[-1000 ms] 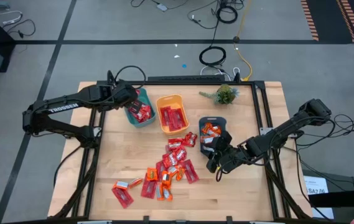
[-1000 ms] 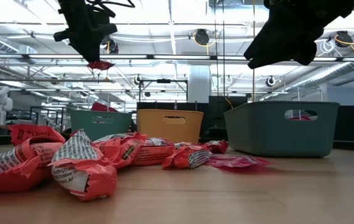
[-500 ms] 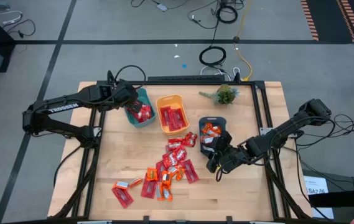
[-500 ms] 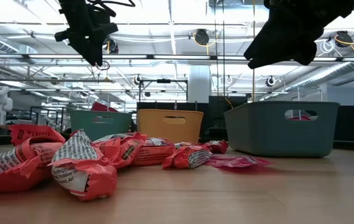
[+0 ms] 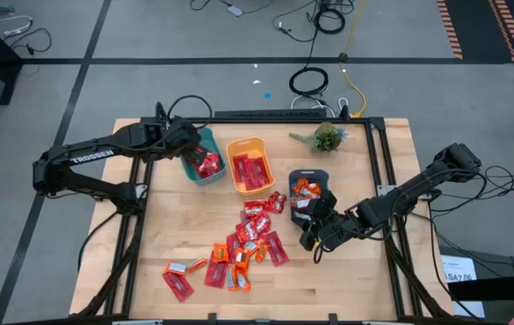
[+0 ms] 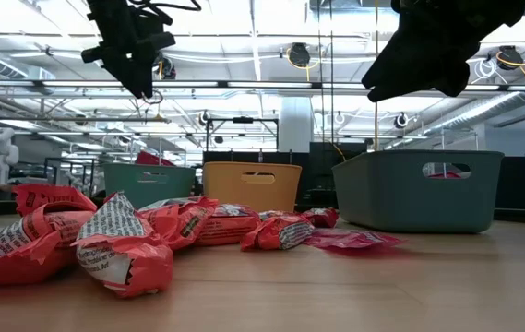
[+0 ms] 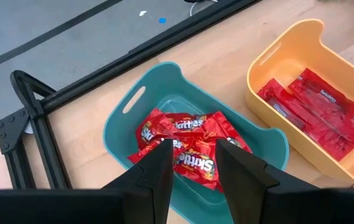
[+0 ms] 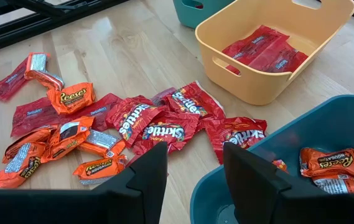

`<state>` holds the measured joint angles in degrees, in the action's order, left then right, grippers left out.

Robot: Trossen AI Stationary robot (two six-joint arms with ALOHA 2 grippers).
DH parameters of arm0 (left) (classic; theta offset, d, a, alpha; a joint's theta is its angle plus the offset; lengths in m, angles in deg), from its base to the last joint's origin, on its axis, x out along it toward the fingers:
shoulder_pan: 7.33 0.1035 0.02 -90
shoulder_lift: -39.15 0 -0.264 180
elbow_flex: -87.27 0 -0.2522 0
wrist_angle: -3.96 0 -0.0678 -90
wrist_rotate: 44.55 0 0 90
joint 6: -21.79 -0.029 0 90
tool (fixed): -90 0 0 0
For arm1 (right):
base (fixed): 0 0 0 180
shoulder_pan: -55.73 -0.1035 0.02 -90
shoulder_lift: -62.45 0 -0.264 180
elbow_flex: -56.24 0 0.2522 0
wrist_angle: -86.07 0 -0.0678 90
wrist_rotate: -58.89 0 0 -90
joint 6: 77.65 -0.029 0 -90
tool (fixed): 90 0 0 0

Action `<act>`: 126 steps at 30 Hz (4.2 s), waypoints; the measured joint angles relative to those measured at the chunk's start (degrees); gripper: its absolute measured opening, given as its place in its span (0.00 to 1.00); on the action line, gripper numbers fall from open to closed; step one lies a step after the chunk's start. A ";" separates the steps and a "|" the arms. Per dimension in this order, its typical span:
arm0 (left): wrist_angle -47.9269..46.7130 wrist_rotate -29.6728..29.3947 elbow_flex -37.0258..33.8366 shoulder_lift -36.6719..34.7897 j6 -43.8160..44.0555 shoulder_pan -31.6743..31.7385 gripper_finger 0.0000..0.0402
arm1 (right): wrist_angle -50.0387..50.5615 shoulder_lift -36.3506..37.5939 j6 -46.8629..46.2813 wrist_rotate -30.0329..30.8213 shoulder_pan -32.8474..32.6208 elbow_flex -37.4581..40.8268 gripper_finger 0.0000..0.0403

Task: Sort candy
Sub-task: Put the orange wrapper chocolate into the dark blue bin

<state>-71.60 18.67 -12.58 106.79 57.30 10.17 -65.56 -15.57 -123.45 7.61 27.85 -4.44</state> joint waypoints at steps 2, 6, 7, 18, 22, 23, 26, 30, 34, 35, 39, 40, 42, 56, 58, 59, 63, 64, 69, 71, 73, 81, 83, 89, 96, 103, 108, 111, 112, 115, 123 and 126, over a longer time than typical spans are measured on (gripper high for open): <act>0.00 0.00 0.00 0.00 0.04 0.00 0.33 | 0.00 0.00 0.00 -0.02 0.00 0.00 0.37; 0.00 1.68 0.00 0.00 0.07 0.00 0.33 | 0.00 0.00 0.00 0.00 0.00 -0.01 0.37; 0.00 1.93 0.00 0.00 0.07 0.00 0.33 | 0.00 0.00 0.00 -0.01 0.00 0.00 0.37; 0.01 3.99 0.00 0.00 0.07 -0.60 0.33 | 0.00 0.00 0.00 -0.01 0.00 0.00 0.37; 0.00 4.22 0.00 0.00 -0.33 -3.07 0.33 | 0.00 0.00 0.00 -0.02 0.01 0.00 0.37; 0.02 4.22 0.00 0.00 -0.33 -3.86 0.33 | 0.00 0.00 0.00 0.00 0.00 -0.01 0.37; 0.13 4.22 0.00 0.00 -0.33 -6.24 0.33 | 0.00 0.00 0.00 0.00 0.00 0.01 0.37; 0.11 4.22 0.00 0.00 0.13 -9.28 0.33 | 0.00 0.00 0.00 -0.01 0.00 0.00 0.37; 0.11 4.24 0.00 0.00 1.64 -12.25 0.32 | 0.00 0.00 0.00 -0.02 0.00 0.01 0.37; 0.16 4.28 0.00 0.00 1.68 -12.96 0.32 | 0.00 0.00 0.00 -0.01 0.01 -0.01 0.37; 0.61 5.29 0.00 0.00 1.70 -15.70 0.32 | 0.00 0.00 0.00 0.00 0.02 0.01 0.37; 0.90 5.61 0.00 -0.01 1.72 -16.32 0.32 | 0.00 0.00 0.00 0.00 0.00 -0.01 0.37; 1.68 5.80 0.00 0.00 1.73 -17.60 0.32 | -0.02 0.00 0.00 -0.02 0.01 0.00 0.37; 3.06 6.05 -0.02 0.00 9.47 -27.67 0.32 | -0.04 0.00 -0.37 -0.02 0.01 0.01 0.37; 3.04 6.06 -0.02 0.00 10.87 -29.30 0.32 | -0.04 0.00 -0.39 -0.02 0.00 -0.01 0.37; 3.02 6.08 -0.02 -0.02 11.72 -30.15 0.32 | -0.04 0.00 -0.42 0.00 0.00 -0.01 0.37; 2.99 6.05 -0.02 0.08 14.89 -33.52 0.32 | -0.04 0.00 -0.42 -0.02 0.00 0.00 0.37; 2.97 6.04 -0.02 0.16 15.27 -34.31 0.32 | -0.04 0.00 -0.42 0.00 0.02 0.01 0.37; 2.64 5.94 -0.03 0.62 18.46 -38.51 0.32 | -0.13 0.00 -0.42 -0.02 0.01 0.00 0.37; 2.65 5.71 -0.04 1.10 19.72 -40.16 0.32 | -0.35 0.00 -0.44 -0.02 0.01 0.01 0.37; 2.67 5.71 -0.06 1.78 20.43 -41.90 0.32 | -0.37 -0.02 -0.44 -0.02 0.00 0.00 0.37; 2.58 11.18 -0.08 5.17 21.20 -47.25 0.32 | -1.28 -0.02 -0.44 -0.02 0.00 -0.01 0.37; 2.61 13.33 -0.09 6.01 21.18 -48.14 0.32 | -1.41 -0.02 -0.44 -0.02 0.01 -0.01 0.37; 2.75 16.60 -0.07 9.66 21.20 -51.65 0.32 | -2.23 -0.02 -0.17 -0.02 0.00 0.00 0.37; 2.88 16.48 -0.08 15.19 22.70 -55.13 0.32 | -2.56 -0.02 -0.04 -0.02 0.00 0.01 0.37; 5.50 16.88 -0.09 21.00 27.16 -56.73 0.32 | -2.89 -0.02 -0.02 -0.04 0.00 -0.01 0.37; 6.38 17.38 -0.09 24.56 27.23 -57.09 0.32 | -2.90 -0.02 -0.02 -0.09 0.01 -0.01 0.37; 7.04 17.44 -0.09 26.46 27.54 -57.41 0.32 | -3.08 -0.02 0.00 -1.29 0.00 0.01 0.37; 7.96 17.83 -0.09 27.11 28.52 -57.49 0.32 | -3.25 -0.02 -0.02 -1.58 0.00 0.00 0.37; 10.56 18.80 -0.09 28.66 30.03 -57.65 0.32 | -3.30 -0.02 -0.07 -1.68 0.00 0.00 0.37; 11.34 18.73 -0.07 31.48 29.79 -58.88 0.32 | -3.29 -0.02 -0.36 -1.68 0.00 0.00 0.37; 11.34 18.62 -0.07 32.61 30.02 -59.28 0.32 | -3.28 -0.02 -0.42 -1.72 0.00 -0.01 0.37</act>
<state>-60.25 37.29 -12.64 139.40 87.32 -49.11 -68.84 -15.59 -123.87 5.89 27.85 -4.46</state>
